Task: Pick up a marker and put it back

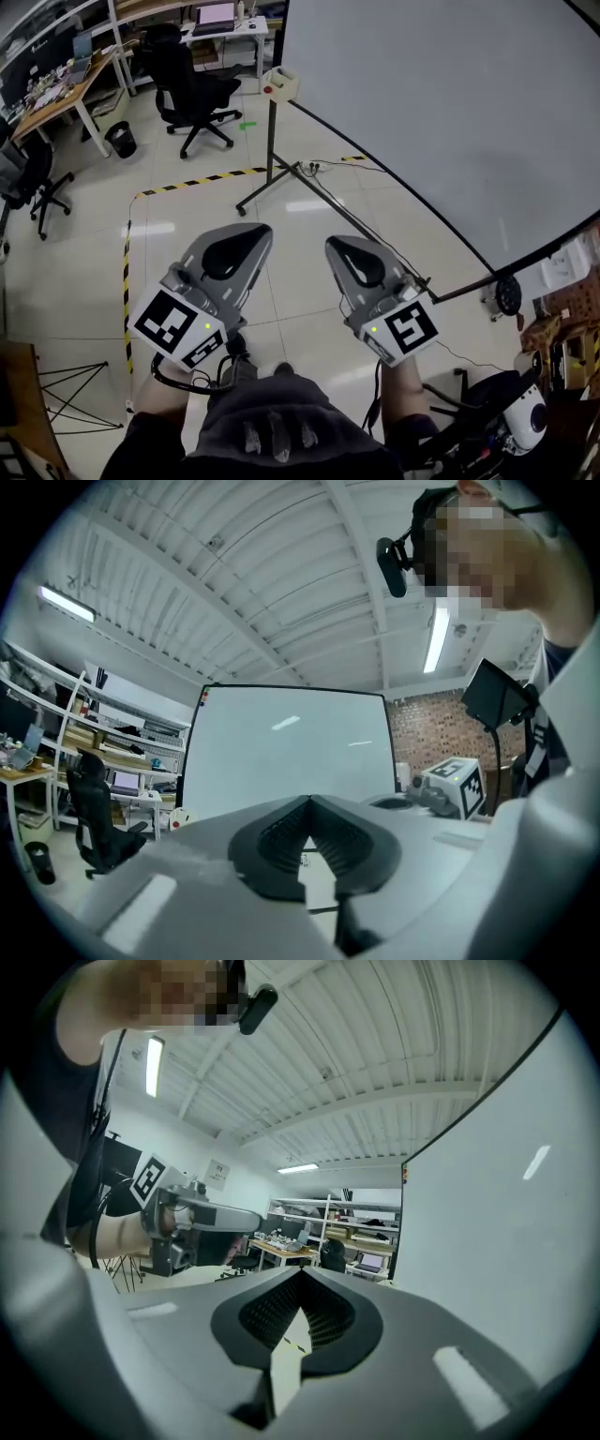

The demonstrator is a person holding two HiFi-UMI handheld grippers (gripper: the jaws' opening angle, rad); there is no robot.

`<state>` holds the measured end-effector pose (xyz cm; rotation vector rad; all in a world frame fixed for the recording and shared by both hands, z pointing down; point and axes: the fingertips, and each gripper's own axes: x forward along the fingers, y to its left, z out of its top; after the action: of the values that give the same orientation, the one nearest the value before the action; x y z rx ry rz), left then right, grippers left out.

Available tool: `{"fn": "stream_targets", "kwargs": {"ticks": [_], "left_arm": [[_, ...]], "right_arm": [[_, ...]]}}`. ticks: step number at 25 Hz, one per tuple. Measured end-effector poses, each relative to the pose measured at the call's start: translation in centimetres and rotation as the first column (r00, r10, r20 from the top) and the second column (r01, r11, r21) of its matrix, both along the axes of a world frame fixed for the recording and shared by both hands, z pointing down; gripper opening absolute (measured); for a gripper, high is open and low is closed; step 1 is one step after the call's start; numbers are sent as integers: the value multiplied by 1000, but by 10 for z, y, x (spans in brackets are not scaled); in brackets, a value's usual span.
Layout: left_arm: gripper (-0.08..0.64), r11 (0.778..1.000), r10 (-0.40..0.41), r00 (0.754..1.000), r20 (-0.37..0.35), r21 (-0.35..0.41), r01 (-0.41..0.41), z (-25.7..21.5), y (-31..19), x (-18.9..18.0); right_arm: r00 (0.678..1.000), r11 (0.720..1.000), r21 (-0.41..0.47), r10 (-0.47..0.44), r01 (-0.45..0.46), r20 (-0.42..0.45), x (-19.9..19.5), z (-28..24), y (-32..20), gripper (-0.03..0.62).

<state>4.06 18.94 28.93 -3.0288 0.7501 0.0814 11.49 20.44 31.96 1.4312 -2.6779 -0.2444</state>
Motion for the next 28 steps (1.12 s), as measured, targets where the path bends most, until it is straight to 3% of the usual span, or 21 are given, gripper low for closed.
{"fn": "stream_targets", "kwargs": {"ticks": [8,19,24,28], "left_arm": [[6,1000,5,999,49,-27,-3,4,35,-3],[6,998,-29,999,24,-52,30,11,43,-72],[6,999,-6,1000,4,-54,7,8,55,-110],[6,998,44,999,-30,-50,-45,5,69,-120]], "right_arm": [[999,1000,-6,21,-21,36,3,-1,25,2],[999,1000,-7,22,-22,-26,-57,0,28,0],[997,999,-31,33,-35,-76,-98,2,41,0],[991,998,-35,53,-57,-121,-117,3,54,0]]}}
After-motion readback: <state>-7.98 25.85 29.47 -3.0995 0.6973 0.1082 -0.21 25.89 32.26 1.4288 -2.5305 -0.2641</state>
